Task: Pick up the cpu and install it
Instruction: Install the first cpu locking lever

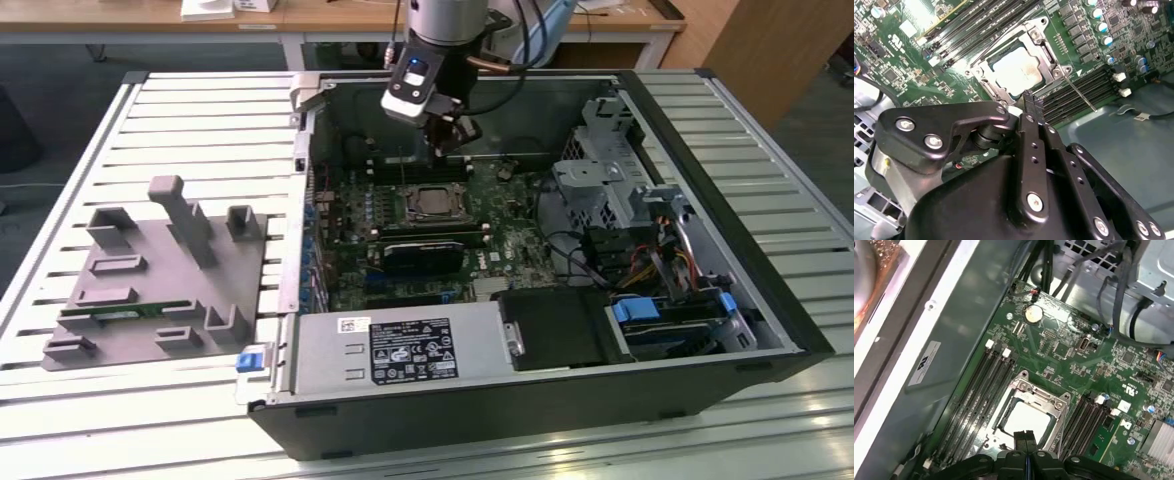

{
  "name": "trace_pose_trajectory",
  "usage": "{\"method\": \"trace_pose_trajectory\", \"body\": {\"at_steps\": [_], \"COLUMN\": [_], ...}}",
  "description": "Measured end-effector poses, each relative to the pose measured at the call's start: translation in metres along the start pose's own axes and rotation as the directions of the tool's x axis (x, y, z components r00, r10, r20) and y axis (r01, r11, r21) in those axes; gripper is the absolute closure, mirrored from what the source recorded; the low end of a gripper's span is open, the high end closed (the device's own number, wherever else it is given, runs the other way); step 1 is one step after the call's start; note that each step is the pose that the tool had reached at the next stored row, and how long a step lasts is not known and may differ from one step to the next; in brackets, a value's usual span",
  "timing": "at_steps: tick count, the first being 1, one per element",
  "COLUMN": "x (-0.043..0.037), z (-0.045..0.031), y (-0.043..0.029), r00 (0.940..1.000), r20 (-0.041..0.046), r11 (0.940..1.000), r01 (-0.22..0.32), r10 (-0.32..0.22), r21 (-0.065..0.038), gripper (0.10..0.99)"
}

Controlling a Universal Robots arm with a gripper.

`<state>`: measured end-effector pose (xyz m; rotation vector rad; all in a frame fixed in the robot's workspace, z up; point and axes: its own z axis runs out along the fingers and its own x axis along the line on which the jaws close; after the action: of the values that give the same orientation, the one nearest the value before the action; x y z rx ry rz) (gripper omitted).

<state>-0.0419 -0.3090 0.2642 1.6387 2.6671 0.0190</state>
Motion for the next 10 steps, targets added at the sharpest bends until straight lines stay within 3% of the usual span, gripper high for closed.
{"method": "trace_pose_trajectory", "body": {"at_steps": [10], "x": [0.0000], "z": [0.0000], "y": [0.0000], "r00": [0.9972], "r20": [-0.0012], "r11": [0.9972], "r01": [0.075], "r10": [-0.075], "r21": [0.000], "gripper": [0.980]}}
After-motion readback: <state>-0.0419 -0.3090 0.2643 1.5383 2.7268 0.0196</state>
